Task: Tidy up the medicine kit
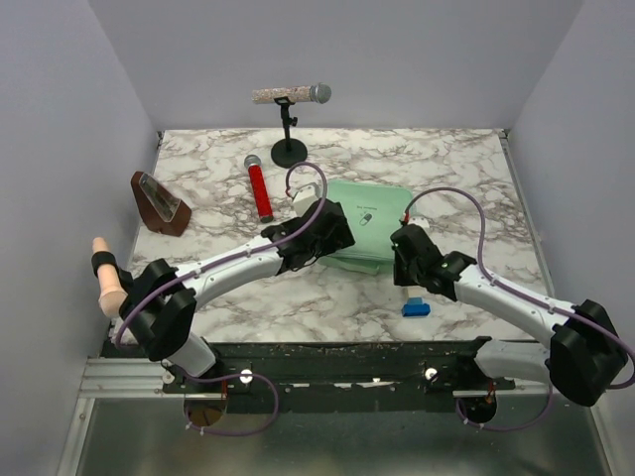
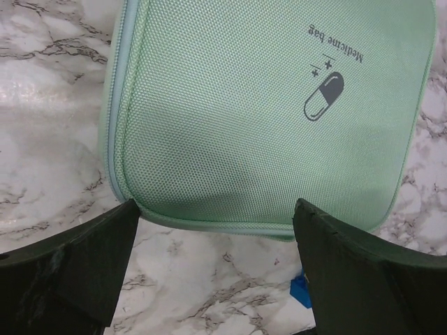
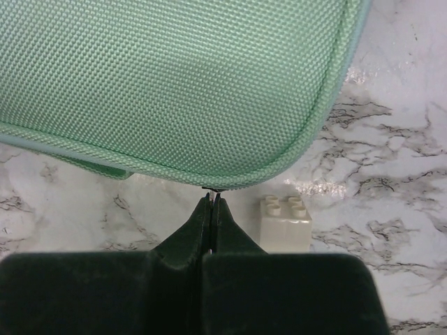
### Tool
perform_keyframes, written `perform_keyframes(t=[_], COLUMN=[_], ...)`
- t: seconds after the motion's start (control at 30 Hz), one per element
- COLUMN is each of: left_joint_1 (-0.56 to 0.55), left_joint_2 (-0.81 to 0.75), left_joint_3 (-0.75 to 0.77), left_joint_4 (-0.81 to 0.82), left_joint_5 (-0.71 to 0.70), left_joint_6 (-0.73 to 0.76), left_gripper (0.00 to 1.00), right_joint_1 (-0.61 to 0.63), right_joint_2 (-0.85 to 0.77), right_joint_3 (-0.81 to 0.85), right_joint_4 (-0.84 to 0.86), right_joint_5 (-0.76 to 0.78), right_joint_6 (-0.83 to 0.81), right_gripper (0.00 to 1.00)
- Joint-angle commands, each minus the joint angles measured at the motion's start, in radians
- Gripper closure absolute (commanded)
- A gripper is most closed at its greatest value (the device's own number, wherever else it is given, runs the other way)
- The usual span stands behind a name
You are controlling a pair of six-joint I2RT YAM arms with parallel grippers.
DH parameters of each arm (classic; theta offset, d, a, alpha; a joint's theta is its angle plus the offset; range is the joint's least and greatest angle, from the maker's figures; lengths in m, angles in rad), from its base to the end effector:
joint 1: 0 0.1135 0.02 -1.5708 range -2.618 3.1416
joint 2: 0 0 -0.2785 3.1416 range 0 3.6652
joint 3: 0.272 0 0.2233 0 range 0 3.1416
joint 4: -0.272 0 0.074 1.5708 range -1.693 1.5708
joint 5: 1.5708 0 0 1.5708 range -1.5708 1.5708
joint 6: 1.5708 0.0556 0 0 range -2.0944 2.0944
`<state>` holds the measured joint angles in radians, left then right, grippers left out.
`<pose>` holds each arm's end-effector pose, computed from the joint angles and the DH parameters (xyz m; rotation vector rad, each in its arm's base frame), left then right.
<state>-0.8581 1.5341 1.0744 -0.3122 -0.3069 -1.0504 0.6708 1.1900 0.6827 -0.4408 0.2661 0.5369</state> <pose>0.2221 -0.2313 0.2616 -0.3820 2.3472 -0.6051 0.1721 0.1179 0.2163 -0.0593 2.4794 0.1798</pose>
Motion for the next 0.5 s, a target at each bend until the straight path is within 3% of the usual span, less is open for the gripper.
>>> perform_keyframes(t=[0.0, 0.13, 0.27, 0.47], left_joint_1=[0.008, 0.010, -0.004, -0.013], left_joint_2=[0.000, -0.147, -0.279, -0.226], left_joint_3=[-0.034, -0.079, -0.223, -0.231], left_joint_4=[-0.085, -0.154, -0.055, 0.076], left_joint_5=[0.026, 0.015, 0.083, 0.095], left_joint_6=[-0.036, -0.052, -0.132, -0.131], left_gripper=[0.01, 0.01, 0.01, 0.01], right_joint_1=[0.052, 0.061, 0.062, 0.062], right_joint_2=[0.045, 0.056, 0.068, 0.079], right_joint_3=[0.041, 0.052, 0.066, 0.074], right_joint_4=[-0.038, -0.039, -0.039, -0.039], right_joint_5=[-0.005, 0.005, 0.015, 0.019], right_joint_6=[0.011, 0.017, 0.026, 0.025], right_gripper=[0.99, 0.99, 0.99, 0.99])
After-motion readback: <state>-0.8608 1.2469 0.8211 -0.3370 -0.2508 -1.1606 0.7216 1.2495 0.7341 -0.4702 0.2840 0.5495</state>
